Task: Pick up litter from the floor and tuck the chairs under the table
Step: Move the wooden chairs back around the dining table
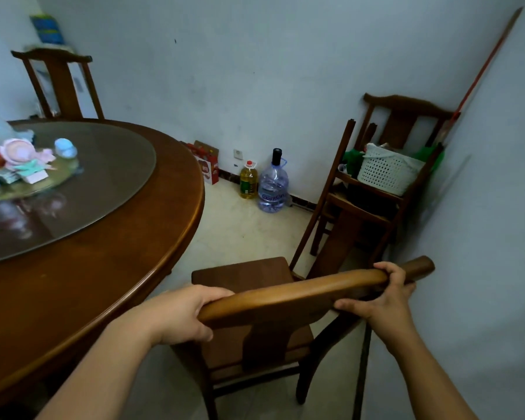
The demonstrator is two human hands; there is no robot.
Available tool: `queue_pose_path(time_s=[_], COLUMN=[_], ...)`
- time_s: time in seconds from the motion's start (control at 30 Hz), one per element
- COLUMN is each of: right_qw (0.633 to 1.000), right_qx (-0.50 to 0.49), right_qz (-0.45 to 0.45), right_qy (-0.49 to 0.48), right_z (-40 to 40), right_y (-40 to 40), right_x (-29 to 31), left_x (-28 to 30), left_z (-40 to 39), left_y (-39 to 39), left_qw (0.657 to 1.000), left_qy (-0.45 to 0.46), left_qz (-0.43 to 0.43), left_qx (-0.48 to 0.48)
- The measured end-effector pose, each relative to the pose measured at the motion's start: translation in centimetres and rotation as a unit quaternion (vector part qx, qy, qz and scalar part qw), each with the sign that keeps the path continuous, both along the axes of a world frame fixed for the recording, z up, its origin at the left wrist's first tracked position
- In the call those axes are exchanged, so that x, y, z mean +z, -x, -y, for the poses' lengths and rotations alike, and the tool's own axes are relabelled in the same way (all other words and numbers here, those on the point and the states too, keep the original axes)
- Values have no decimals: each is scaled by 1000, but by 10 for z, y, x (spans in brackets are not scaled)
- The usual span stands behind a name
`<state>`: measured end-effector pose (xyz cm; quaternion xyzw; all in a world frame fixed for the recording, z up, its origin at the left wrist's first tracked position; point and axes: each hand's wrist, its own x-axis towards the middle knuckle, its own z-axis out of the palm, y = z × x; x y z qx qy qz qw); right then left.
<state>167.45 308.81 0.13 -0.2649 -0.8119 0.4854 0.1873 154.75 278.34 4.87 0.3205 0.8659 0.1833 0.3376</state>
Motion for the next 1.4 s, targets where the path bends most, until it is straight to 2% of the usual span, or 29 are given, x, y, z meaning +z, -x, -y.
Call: queue_pose_path(time_s=[0.3,0.53,0.93,1.3,1.4], right_qw=[999,993,967,937,929], right_qx=[46,118,253,350,370], right_qz=[-18,-5,-16,-12,-3], right_qy=[-12,-4,5,-10,-4], right_z=[13,50,136,161,160], right_y=[10,39,121,176,179], right_x=[2,-13,-14,-16,-18], left_x=[-1,2,-1,-8,-13], left_z=[20,72,158,168,168], left_y=[-26,-35,-66,-72,-72], left_qw=[999,993,966,942,933], left_qy=[35,65,47,14,-16], left_qz=[-12,-18,-20,-98,-96], left_qx=[27,100,253,321,348])
